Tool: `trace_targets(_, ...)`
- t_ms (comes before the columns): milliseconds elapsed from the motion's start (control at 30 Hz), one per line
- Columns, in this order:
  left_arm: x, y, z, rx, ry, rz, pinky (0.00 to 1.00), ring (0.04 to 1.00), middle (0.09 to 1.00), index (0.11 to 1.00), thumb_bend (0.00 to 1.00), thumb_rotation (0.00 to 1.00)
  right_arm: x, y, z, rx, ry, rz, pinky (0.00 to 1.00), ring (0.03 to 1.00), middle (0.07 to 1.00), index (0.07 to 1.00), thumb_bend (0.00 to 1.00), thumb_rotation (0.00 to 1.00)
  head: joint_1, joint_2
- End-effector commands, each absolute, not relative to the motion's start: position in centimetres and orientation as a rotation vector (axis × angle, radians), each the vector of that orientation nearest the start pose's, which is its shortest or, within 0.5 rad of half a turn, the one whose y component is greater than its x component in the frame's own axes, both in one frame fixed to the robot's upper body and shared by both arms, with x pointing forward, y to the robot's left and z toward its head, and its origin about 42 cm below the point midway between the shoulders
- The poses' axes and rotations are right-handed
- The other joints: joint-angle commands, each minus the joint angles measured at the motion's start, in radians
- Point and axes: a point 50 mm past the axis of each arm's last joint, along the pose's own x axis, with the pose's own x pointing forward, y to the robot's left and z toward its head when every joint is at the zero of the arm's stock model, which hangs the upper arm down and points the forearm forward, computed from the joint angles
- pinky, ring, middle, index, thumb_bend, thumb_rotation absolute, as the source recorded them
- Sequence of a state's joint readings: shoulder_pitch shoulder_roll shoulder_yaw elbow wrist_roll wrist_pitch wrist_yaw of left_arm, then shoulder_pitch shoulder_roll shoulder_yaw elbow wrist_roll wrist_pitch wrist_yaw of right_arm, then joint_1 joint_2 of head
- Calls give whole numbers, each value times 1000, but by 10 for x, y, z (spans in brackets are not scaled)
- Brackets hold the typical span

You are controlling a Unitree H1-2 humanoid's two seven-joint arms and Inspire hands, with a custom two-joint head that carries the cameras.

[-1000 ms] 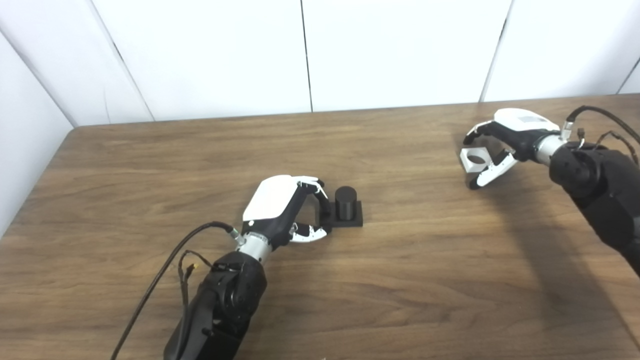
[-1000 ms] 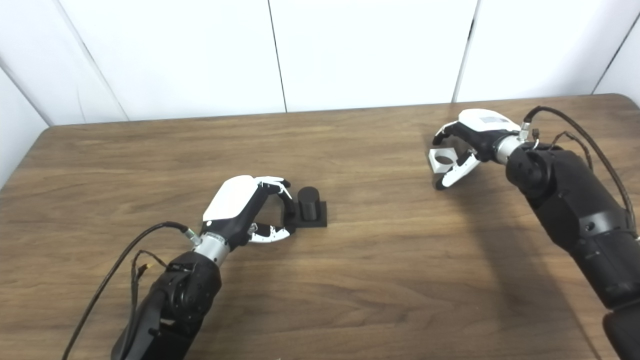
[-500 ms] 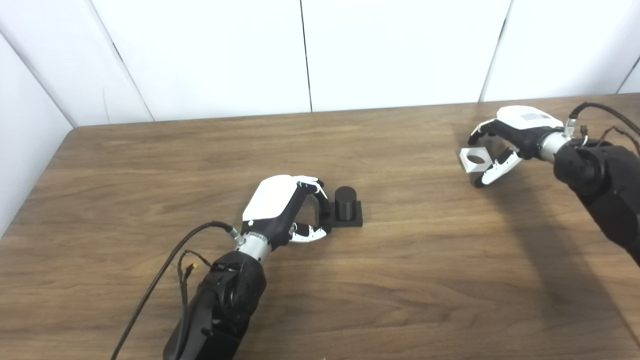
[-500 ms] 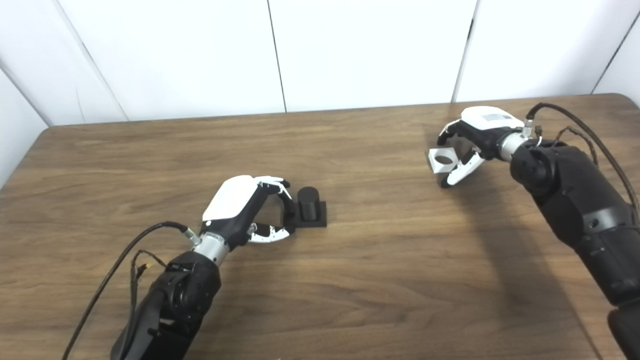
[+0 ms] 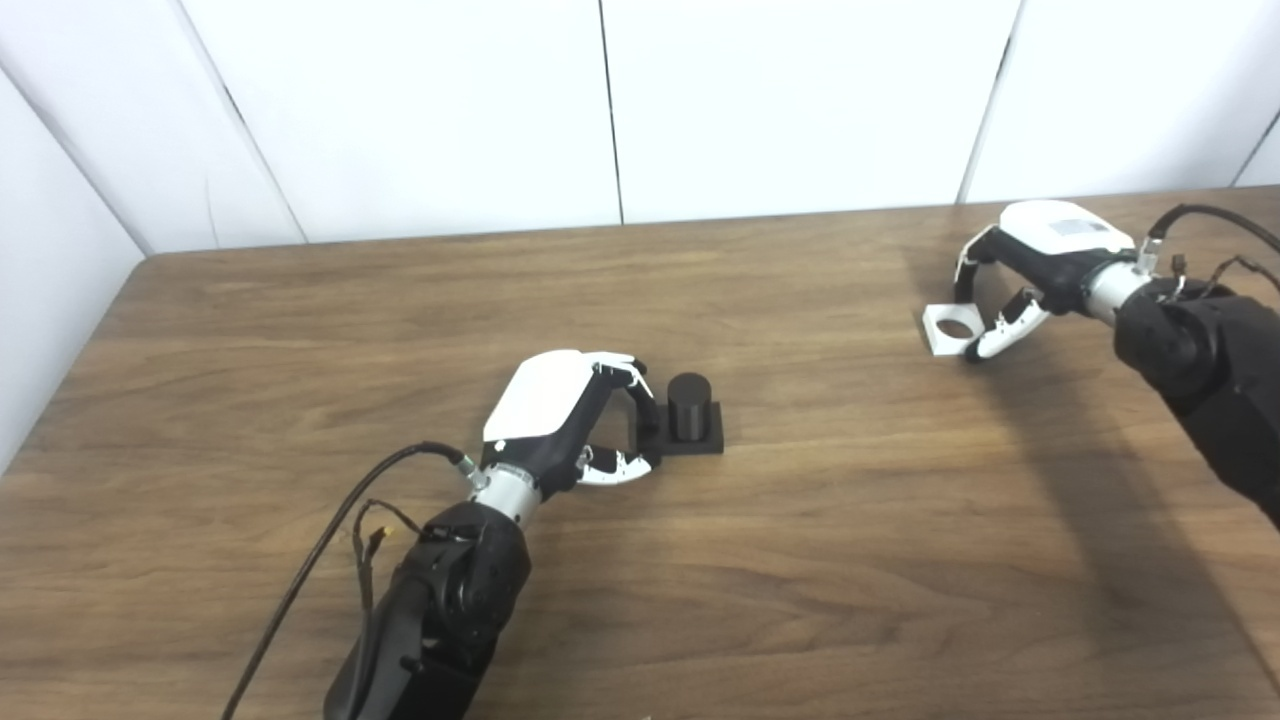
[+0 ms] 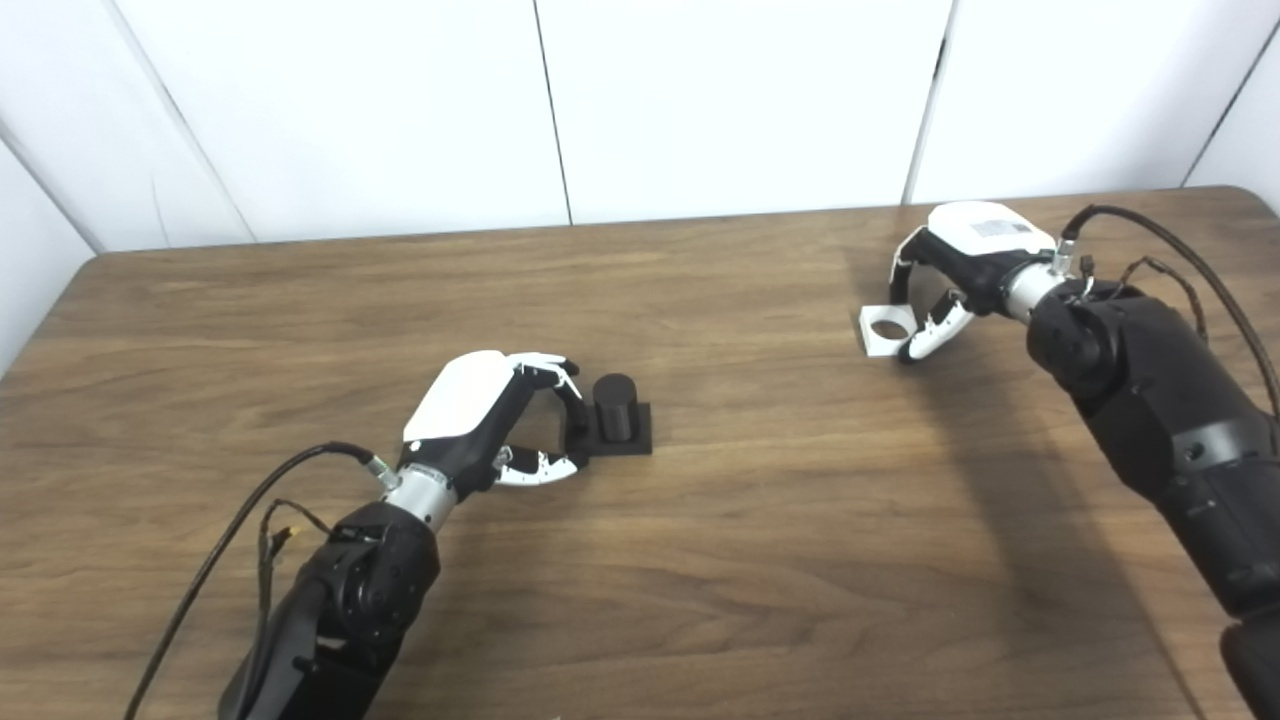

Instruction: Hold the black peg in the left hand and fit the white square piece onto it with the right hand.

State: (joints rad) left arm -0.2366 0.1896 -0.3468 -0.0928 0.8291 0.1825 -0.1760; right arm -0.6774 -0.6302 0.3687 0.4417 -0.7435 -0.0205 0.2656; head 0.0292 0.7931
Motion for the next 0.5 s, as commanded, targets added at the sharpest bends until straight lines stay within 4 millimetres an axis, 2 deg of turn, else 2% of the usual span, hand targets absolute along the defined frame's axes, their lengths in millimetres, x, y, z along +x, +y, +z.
trace_targets(0,341,165,176,1076,-229,-295,848,855,812,484,525,67,480,-341,263,-1549,-97,248,777,794,765,486,520,135,1,1)
trace_targets(467,341,165,177,1074,-230,-290,844,849,810,484,525,66,479,-342,263,-1552,-101,232,781,783,758,486,520,136,4,4)
